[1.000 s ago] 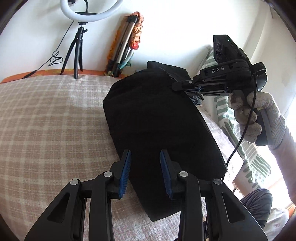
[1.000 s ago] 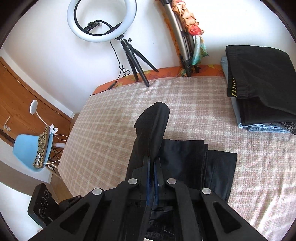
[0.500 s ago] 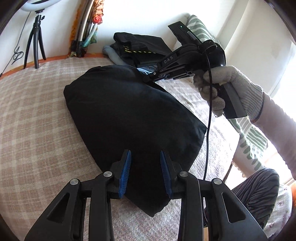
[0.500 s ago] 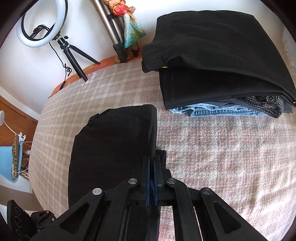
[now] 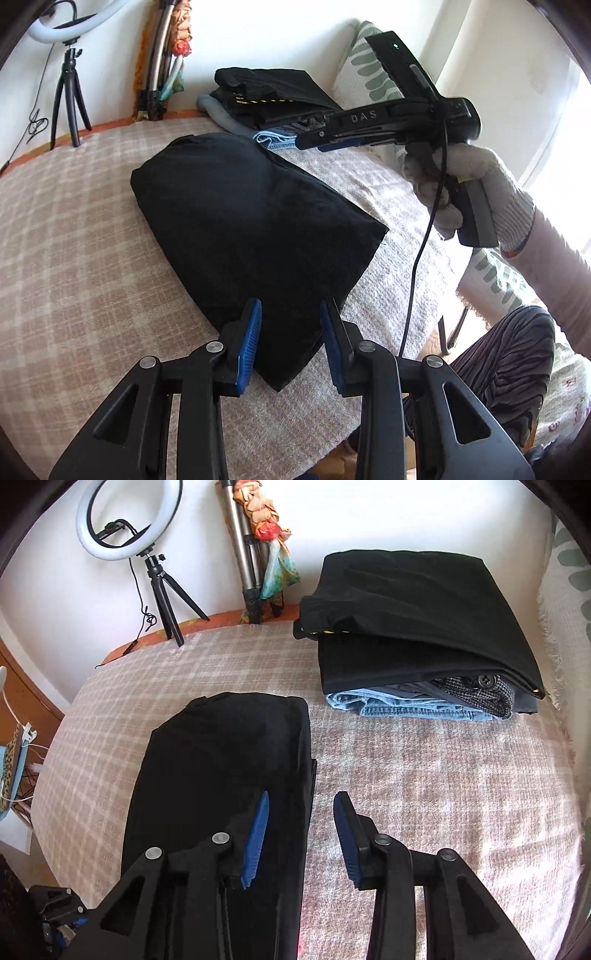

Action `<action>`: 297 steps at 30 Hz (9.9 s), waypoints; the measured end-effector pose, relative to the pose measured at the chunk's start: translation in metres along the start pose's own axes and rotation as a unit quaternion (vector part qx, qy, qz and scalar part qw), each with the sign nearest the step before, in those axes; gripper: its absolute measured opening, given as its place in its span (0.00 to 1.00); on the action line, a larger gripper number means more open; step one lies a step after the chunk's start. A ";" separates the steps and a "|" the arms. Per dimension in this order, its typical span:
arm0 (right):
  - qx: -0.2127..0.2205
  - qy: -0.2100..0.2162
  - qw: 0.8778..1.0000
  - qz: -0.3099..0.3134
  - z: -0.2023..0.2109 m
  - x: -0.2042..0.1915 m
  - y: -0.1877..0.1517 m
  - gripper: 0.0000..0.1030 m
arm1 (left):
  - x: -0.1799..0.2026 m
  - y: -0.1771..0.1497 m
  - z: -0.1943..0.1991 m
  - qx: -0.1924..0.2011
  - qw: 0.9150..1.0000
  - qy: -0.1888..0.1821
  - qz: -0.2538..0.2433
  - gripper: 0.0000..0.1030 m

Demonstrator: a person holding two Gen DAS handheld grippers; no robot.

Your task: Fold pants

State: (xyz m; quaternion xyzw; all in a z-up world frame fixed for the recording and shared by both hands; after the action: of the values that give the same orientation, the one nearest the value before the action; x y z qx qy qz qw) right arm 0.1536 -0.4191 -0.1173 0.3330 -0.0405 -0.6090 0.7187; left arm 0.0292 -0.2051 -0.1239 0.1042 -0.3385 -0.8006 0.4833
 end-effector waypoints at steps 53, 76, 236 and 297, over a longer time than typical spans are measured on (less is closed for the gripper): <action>-0.067 0.317 0.941 -0.098 -0.073 0.040 -0.035 0.56 | -0.094 0.054 -0.104 -0.057 0.963 -0.072 0.253 0.43; -0.040 0.119 0.992 -0.004 -0.059 -0.008 -0.035 0.13 | -0.069 0.068 -0.090 -0.010 0.988 0.009 0.156 0.14; 0.206 -0.161 0.965 0.006 0.119 -0.041 -0.040 1.00 | -0.006 0.094 0.044 0.115 0.980 0.159 0.015 0.79; 0.198 -0.160 0.967 -0.010 0.107 -0.038 -0.042 1.00 | -0.038 0.082 0.042 0.098 0.982 0.150 0.057 0.91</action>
State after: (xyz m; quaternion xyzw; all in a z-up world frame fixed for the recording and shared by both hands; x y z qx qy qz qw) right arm 0.0590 -0.4319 -0.0435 0.3673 -0.2711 -0.6416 0.6164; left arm 0.0854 -0.1791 -0.0460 0.2507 -0.3447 -0.7101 0.5604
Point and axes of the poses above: each gripper's, at about its wrist camera, not at the fingertips, and z roughly against the way its jaws point, x to its right, y to its top, the point moved 4 cm from there along -z, roughly the way its jaws point, and after that the axes turned 10 degrees about y, right-handed, at the moved point
